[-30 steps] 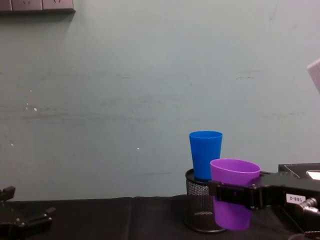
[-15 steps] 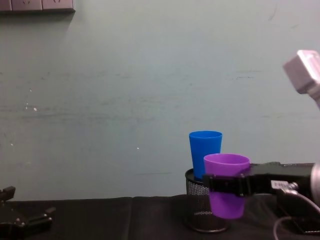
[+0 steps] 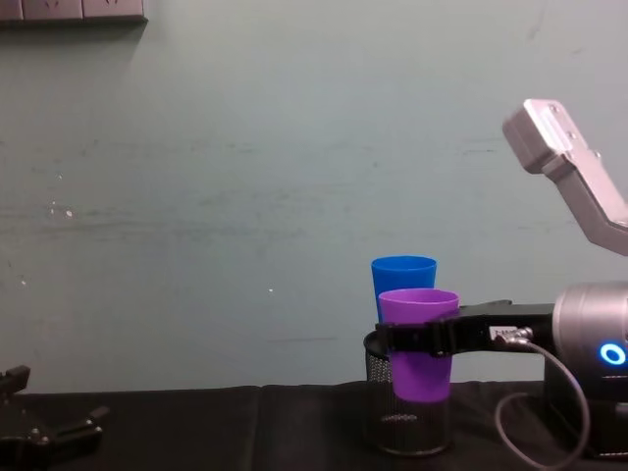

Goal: Pick up one cup with a gripper and tap it against the other cup.

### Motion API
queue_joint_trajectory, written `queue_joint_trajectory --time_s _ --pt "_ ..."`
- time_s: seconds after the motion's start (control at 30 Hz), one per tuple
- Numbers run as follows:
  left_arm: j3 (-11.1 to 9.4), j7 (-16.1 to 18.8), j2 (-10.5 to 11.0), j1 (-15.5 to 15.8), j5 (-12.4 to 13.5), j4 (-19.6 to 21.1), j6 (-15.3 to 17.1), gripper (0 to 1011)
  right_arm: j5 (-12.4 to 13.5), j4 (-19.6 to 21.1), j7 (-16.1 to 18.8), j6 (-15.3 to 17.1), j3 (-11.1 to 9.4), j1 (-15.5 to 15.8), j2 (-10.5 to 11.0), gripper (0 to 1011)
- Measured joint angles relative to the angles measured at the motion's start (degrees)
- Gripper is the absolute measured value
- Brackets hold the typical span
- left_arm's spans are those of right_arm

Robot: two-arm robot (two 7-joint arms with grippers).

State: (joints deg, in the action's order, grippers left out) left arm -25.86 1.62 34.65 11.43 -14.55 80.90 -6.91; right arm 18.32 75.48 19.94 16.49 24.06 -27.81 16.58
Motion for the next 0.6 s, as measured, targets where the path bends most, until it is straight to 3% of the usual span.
queue_joint_trajectory --time_s 0.27,0.6 --pt "0.0 0.0 0.0 0.0 0.0 0.0 0.0 1000 -0.8 -2.8 -0.7 -0.6 -0.5 -1.6 -1.6 720" --pt "0.0 0.0 0.0 0.0 0.0 0.0 0.0 1000 -1.7 -3.5 -1.7 -2.1 -1.2 -1.8 -2.6 720"
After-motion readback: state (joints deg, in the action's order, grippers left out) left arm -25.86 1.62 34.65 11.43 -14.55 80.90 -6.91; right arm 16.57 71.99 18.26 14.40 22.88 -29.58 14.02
